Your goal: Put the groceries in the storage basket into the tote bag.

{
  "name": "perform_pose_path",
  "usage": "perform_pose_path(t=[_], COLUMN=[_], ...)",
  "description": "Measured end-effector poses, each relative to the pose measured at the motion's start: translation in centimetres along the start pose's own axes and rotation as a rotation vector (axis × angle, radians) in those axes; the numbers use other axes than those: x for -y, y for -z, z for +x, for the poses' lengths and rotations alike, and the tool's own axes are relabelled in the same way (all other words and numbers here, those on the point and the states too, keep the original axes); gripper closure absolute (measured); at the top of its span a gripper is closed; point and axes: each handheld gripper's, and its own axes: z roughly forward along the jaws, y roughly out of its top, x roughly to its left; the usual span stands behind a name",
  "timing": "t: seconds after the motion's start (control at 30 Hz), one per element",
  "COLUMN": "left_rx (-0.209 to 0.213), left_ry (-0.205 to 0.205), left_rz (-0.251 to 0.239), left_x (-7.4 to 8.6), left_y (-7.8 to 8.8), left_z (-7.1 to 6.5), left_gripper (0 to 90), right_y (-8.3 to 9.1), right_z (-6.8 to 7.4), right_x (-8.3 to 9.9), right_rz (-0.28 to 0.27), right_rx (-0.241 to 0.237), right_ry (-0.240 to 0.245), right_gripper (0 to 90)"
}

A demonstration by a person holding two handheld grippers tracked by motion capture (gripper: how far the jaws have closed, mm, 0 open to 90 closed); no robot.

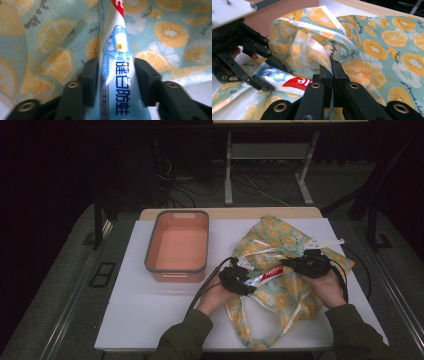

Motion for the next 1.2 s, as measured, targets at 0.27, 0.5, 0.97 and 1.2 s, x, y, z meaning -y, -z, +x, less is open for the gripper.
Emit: perform_pose_path(t=[0.27,0.5,0.97,1.2], left_rx=[-0.034,-0.068,-0.127,-0.129], left_ry=[0.006,0.025,0.049,0.043], left_rz=[-0.022,-0.057,-0.097,-0.074], left_x=[-0.7,-3.1,-8.2,-8.3], left_y=[0.5,0.4,-4.4,-5.7], left_z=[-0.3,0.1,-0.1,0.0], left_gripper=[71.6,73.4,73.2,69.5], right_y=[-0.1,-0.1,0.5,0.6], right_z=[0.1,0.2,-0.1,-0.1], right_x=[0.0,0.0,-0.1,-0.1], right_rz=[0.001,-0.001,-0.022,-0.026], right_rx=[-0.002,-0.007,-0.006,-0.008], right_ry=[0.002,0.007,-0.004,-0.003], right_gripper=[88.7,88.8,88.8,88.8])
